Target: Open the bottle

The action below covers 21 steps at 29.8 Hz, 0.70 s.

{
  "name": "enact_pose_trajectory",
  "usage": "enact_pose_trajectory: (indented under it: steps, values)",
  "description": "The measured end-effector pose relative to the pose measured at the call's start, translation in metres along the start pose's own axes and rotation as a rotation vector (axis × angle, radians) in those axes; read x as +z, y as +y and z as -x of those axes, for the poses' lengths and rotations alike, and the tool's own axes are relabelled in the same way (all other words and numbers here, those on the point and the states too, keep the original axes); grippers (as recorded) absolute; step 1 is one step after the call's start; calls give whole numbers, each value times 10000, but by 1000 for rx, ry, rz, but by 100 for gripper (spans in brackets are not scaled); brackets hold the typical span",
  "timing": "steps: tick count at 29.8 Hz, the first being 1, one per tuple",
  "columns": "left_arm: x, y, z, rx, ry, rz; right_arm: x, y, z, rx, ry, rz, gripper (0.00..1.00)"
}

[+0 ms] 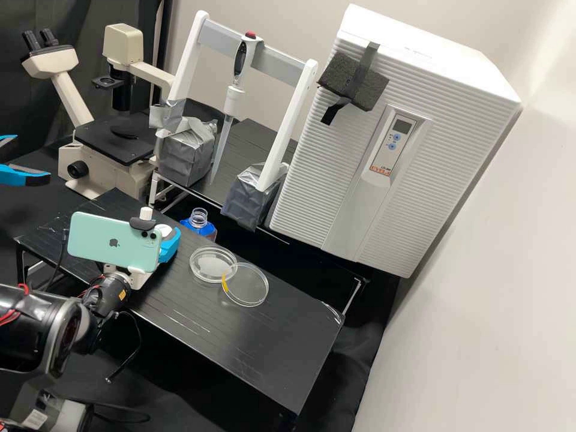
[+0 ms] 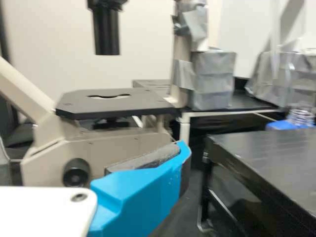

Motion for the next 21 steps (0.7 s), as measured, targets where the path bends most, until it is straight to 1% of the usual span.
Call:
enact_pose_trajectory:
  steps: [1, 2, 4, 6, 9, 11, 13, 15, 17, 19, 21]
  values:
    - [-5, 10, -2, 11, 16, 3, -5, 0, 1, 3, 1, 0, 100]
    - [-7, 13, -3, 15, 21, -3, -9, 0, 3, 5, 1, 1, 100]
    - [-3, 21, -4, 22, 26, -24, -18, 15, 11, 13, 6, 6, 100]
    - [-6, 24, -3, 24, 30, -36, -34, 36, 24, 24, 14, 2, 100]
    - [-6, 24, -3, 24, 30, -38, -47, 64, 42, 44, 14, -3, 100]
    - [-6, 24, -3, 24, 30, -38, -52, 81, 54, 61, 5, -8, 100]
    - [-6, 24, -3, 24, 30, -38, -79, 99, 71, 92, 5, -6, 100]
    - [-6, 24, -3, 24, 30, -38, -117, 132, 93, 144, 13, 7, 100]
    - [-6, 24, -3, 24, 30, -38, -149, 174, 129, 221, 23, -4, 100]
    - [-6, 24, -3, 24, 30, -38, -158, 219, 178, 277, 32, -18, 100]
    - [-6, 24, -3, 24, 30, -38, -149, 250, 199, 301, 34, -18, 100]
